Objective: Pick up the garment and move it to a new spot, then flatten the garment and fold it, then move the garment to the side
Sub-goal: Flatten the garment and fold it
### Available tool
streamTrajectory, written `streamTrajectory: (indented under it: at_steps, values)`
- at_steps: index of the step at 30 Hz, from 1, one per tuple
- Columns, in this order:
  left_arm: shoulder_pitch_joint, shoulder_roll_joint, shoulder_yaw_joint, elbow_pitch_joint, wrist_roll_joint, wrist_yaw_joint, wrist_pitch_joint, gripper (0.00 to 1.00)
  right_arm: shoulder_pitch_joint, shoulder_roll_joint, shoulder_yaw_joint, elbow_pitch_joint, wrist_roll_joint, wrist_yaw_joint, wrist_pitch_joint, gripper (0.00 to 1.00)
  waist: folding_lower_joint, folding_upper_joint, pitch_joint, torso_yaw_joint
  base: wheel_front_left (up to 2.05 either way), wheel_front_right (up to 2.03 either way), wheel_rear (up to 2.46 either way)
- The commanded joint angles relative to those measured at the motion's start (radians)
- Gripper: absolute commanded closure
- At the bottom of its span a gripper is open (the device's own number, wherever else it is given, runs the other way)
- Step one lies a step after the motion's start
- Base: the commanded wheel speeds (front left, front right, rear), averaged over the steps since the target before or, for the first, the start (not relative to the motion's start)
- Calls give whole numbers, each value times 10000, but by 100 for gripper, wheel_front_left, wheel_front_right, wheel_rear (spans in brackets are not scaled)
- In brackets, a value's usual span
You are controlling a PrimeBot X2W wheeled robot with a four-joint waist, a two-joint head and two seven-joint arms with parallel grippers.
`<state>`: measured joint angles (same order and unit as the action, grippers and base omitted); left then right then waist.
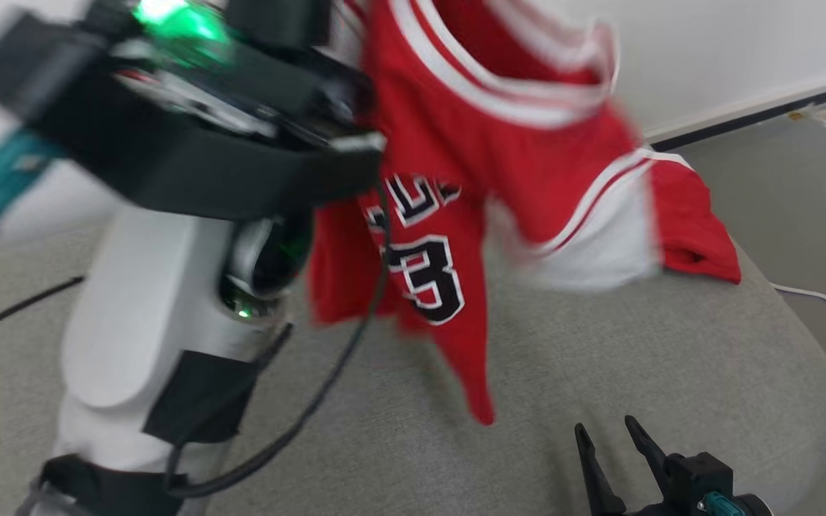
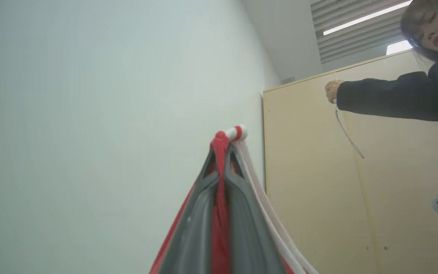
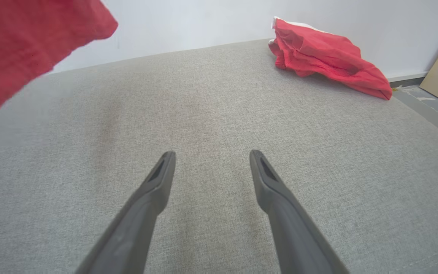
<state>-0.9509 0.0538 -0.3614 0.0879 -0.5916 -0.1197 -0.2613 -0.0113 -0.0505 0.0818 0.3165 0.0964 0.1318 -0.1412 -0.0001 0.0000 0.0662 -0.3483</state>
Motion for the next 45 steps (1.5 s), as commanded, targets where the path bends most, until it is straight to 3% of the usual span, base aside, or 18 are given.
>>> streamTrajectory:
  at_steps: [1, 5, 9, 10, 11, 15, 17, 23, 28, 31, 33, 36, 37, 45]
  values:
    - [-8, 32, 208, -176, -23, 104, -33, 100, 92, 2, 14, -8, -96, -24, -3, 0, 1, 0, -44, 197, 0, 0, 0]
    - [1313, 21, 737, 65, -27, 674, -36, 100, 174, -66, -115, -115, -82, -24, 34, 0, 1, 0, 34, 1080, 0, 0, 0]
    - [3019, 371, 997, 1956, 69, 1131, -22, 100, 112, -72, -102, -280, -98, -24, 72, 0, 1, 0, 185, 1812, 0, 0, 0]
    - [3464, 440, 1048, 2626, -4, 1253, 132, 57, 74, -74, -34, -299, -98, -24, 108, 0, 1, 0, 225, 1953, 0, 0, 0]
    - [3760, 467, 1088, 3184, -64, 1322, 151, 0, 53, -89, -28, -327, -94, -24, 133, 0, 1, 0, 275, 2109, 0, 0, 0]
    - [4678, 607, 1451, 5202, -449, 1483, 168, 0, -24, -111, 95, -403, -49, -24, 193, 0, 1, 0, 398, 2507, 0, 0, 0]
    - [5020, 580, 1707, 5794, -702, 1362, 100, 0, 7, -123, 84, -415, -40, -24, 209, 0, 1, 0, 415, 2634, 0, 0, 0]
    - [5836, 231, 2170, 5829, -1225, 707, -31, 0, 161, -122, -7, -466, -76, -24, 220, 0, 1, 0, 353, 2871, 0, 0, 0]
    - [6673, -6, 998, 4932, -1517, 157, 68, 0, 190, -104, 24, -505, -54, -24, 234, 0, 1, 0, 288, 2818, 0, 0, 0]
    - [7328, -43, -135, 3808, -2784, 57, 474, 0, 238, -96, -48, -512, -19, -24, 193, 0, 1, 0, 290, 2740, 0, 0, 0]
    - [7633, -32, -1058, 3148, -3530, 226, 841, 0, 273, -98, -95, -510, -32, -24, 183, 0, 1, 0, 306, 2691, 0, 0, 0]
    - [7629, 4, -1907, 2699, -3883, 873, 956, 0, 216, -89, -94, -497, -21, -24, 170, 0, 1, 0, 343, 2572, 0, 0, 0]
    - [7629, 4, -1907, 2699, -3883, 873, 956, 0, 216, -89, -94, -497, -21, -24, 170, 0, 1, 0, 343, 2572, 0, 0, 0]
    - [6865, -16, -2678, 3352, -3852, 2417, 720, 0, -2, -42, 77, -366, 71, -24, 55, 0, 1, 0, 490, 1814, 0, 0, 0]
